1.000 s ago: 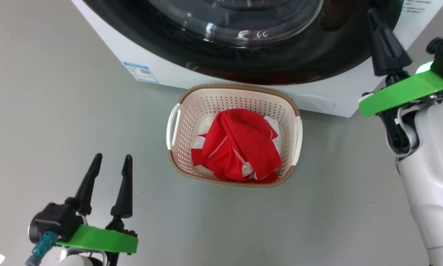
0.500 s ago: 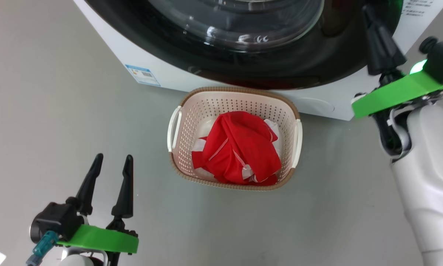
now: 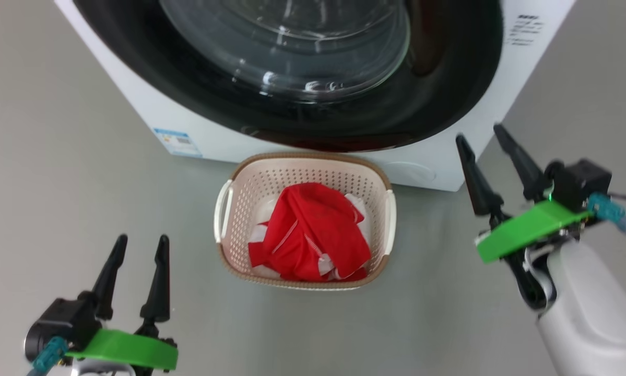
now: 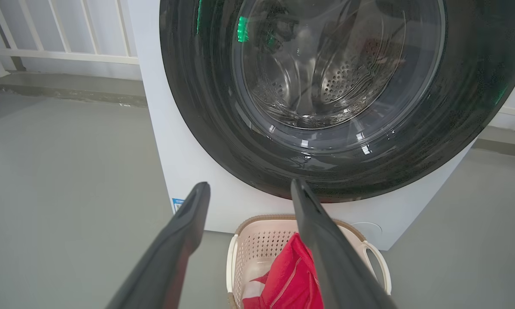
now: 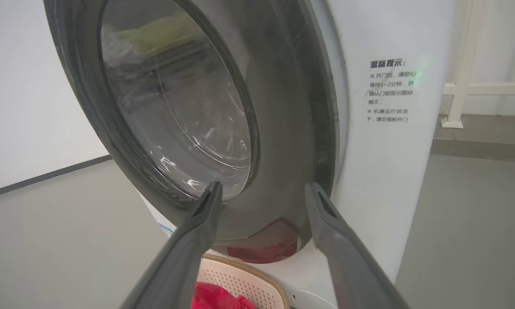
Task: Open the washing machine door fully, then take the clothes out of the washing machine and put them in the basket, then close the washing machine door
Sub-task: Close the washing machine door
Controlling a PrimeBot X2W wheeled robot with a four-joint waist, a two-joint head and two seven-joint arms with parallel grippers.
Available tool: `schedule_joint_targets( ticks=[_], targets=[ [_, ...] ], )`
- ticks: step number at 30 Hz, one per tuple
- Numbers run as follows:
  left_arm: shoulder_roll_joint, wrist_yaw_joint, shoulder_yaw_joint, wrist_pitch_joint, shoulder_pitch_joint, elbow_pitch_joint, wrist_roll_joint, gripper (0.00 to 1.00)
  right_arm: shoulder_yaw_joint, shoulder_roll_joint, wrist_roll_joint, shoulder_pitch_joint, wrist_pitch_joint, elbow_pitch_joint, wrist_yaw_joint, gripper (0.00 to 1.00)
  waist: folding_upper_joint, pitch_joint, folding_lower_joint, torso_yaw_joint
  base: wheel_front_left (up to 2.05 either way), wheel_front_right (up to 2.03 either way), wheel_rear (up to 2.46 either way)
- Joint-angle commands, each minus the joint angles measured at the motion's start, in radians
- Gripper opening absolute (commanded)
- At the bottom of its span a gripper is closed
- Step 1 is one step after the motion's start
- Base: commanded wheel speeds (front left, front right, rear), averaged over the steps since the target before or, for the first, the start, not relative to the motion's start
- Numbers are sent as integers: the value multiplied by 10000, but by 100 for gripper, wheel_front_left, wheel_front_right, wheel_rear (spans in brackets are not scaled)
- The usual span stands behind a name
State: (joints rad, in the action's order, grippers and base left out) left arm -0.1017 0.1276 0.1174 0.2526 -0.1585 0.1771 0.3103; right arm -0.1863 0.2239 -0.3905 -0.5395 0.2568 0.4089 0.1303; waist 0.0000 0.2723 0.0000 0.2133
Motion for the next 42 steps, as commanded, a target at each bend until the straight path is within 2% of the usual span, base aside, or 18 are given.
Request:
schedule_joint_targets(
  ticks=[1,7,20,42],
  targets=[
    [-338,31,-404,91,111,-94,70,100,-161,-118,-162,407,49,-303,4,100,0,-379,0,-368,0,0,0],
    [-547,31,-643,91,422,129,117,100,121,-227,-175,1532,49,-496,4,100,0,-886,0,-1001,0,0,0],
    [-758,31,-934,92,857,234,182,100,394,-115,-99,2891,49,-702,4,100,0,-1455,0,-1993,0,0,0],
    [-757,31,-1389,92,1623,182,-13,100,820,92,-148,4712,49,-1068,4,100,0,-2198,0,-2753,0,0,0]
  ],
)
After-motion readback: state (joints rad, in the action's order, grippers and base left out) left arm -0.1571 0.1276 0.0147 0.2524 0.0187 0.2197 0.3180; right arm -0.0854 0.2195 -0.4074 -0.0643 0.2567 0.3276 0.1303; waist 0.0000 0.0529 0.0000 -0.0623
